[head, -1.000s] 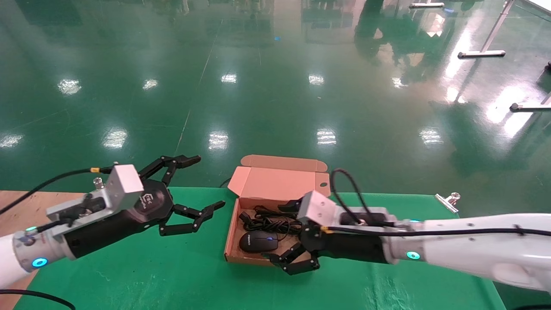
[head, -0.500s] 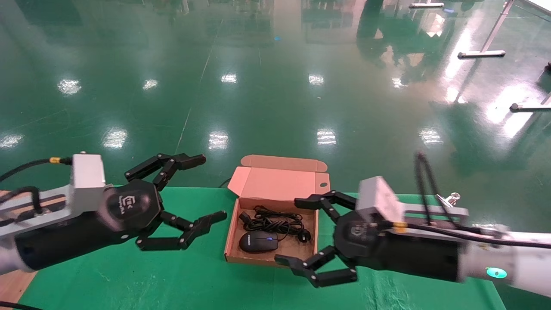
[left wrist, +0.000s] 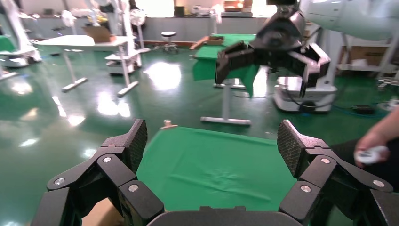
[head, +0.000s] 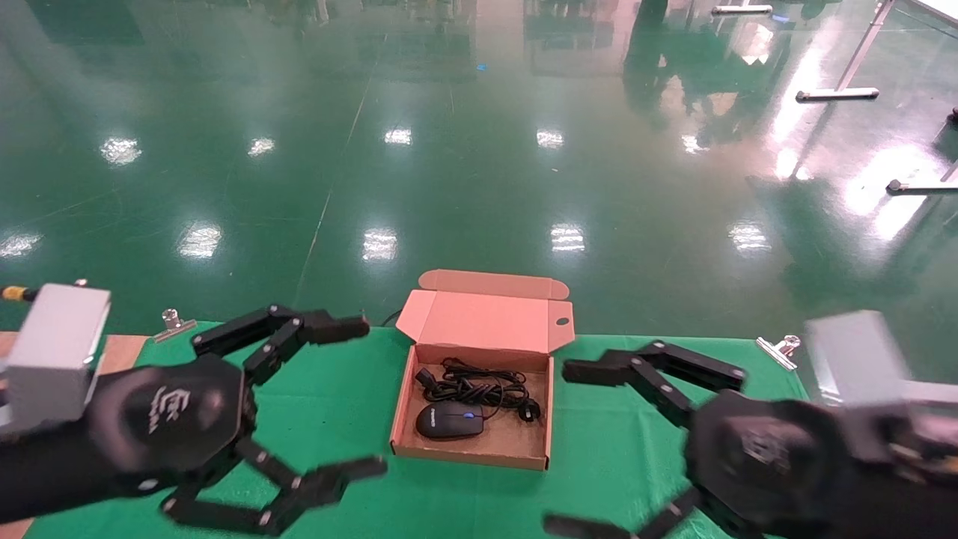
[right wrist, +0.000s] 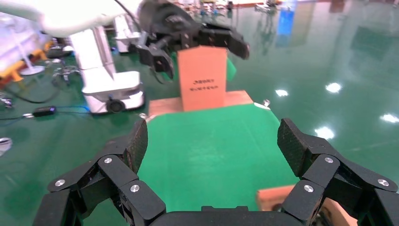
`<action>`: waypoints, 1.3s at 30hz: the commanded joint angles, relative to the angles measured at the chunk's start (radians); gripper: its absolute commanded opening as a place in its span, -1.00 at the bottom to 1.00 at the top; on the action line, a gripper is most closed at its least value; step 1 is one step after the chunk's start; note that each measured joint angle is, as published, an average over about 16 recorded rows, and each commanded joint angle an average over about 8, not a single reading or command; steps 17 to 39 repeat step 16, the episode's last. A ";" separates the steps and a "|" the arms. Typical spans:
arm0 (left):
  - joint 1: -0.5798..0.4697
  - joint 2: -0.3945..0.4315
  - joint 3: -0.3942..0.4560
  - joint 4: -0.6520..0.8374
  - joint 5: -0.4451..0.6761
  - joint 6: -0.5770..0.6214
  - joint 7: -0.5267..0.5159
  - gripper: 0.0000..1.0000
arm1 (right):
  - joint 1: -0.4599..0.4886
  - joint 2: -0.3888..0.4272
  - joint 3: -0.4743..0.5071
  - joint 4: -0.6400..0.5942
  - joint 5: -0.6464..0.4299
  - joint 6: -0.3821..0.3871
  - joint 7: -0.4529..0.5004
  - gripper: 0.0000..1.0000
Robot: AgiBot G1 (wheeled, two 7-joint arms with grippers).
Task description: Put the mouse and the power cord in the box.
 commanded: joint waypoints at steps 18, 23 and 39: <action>0.034 -0.060 -0.062 -0.154 0.010 0.065 -0.168 1.00 | -0.040 0.058 0.074 0.058 0.054 -0.065 0.030 1.00; 0.034 -0.060 -0.062 -0.154 0.010 0.065 -0.168 1.00 | -0.040 0.058 0.074 0.058 0.054 -0.065 0.030 1.00; 0.034 -0.060 -0.062 -0.154 0.010 0.065 -0.168 1.00 | -0.040 0.058 0.074 0.058 0.054 -0.065 0.030 1.00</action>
